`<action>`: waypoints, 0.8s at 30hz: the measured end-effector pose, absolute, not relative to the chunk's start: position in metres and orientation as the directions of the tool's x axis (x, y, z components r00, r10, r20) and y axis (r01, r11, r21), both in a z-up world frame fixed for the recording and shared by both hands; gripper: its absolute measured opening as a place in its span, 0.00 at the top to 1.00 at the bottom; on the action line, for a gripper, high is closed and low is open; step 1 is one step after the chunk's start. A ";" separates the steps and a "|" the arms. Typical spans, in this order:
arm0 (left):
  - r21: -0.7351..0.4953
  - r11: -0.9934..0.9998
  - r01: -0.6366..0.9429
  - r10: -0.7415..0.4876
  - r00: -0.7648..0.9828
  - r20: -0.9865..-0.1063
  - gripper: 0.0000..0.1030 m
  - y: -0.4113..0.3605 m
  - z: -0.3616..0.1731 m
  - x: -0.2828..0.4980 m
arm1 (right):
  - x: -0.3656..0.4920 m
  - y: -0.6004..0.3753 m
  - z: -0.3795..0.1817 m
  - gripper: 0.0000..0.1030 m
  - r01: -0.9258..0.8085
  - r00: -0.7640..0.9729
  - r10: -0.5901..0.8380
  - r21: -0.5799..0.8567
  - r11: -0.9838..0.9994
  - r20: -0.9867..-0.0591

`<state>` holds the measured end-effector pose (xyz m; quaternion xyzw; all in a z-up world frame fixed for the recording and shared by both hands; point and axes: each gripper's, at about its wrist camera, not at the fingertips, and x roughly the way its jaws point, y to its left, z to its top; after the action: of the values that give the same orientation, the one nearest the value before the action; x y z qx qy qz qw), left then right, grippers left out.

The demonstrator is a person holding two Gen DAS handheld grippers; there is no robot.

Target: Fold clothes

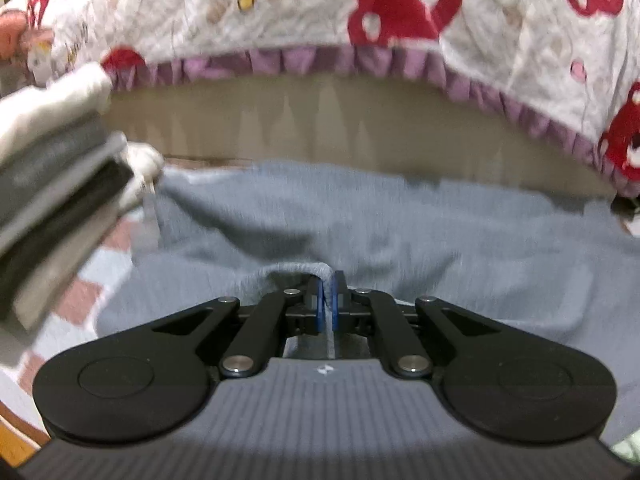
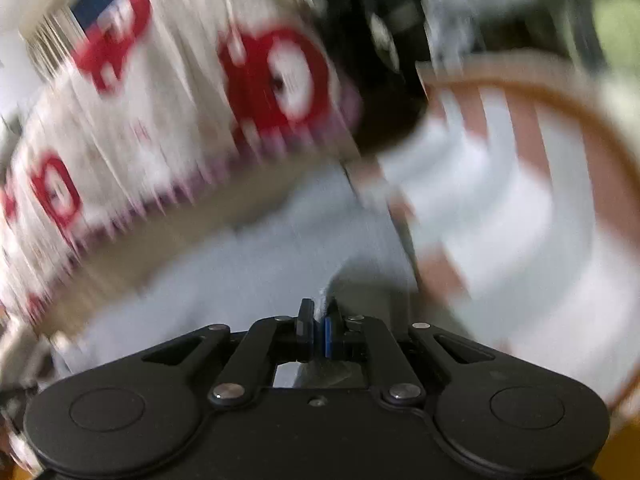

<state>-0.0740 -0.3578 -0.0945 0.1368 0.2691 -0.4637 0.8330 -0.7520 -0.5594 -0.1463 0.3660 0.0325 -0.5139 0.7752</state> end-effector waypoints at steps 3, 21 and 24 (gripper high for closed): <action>0.085 0.530 0.844 -0.703 0.494 -0.511 0.97 -0.327 -0.064 -0.096 | -0.768 -0.555 -0.090 0.93 0.764 0.528 -0.816 0.551 0.335 -0.236; -0.191 0.658 0.729 -0.508 0.242 -0.827 0.95 -0.229 -0.155 -0.096 | -0.766 -0.506 -0.210 0.93 0.976 0.191 -0.541 0.218 0.013 -0.819; -0.247 0.676 0.694 -0.525 0.219 -0.822 0.86 -0.233 -0.153 -0.089 | -0.769 -0.502 -0.212 0.87 0.974 0.175 -0.527 0.224 -0.030 -0.831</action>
<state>-0.0886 -0.2330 -0.1528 0.0869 0.4859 -0.3930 0.7758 -0.7685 -0.5024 -0.2117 0.4174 0.2676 -0.5838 0.6429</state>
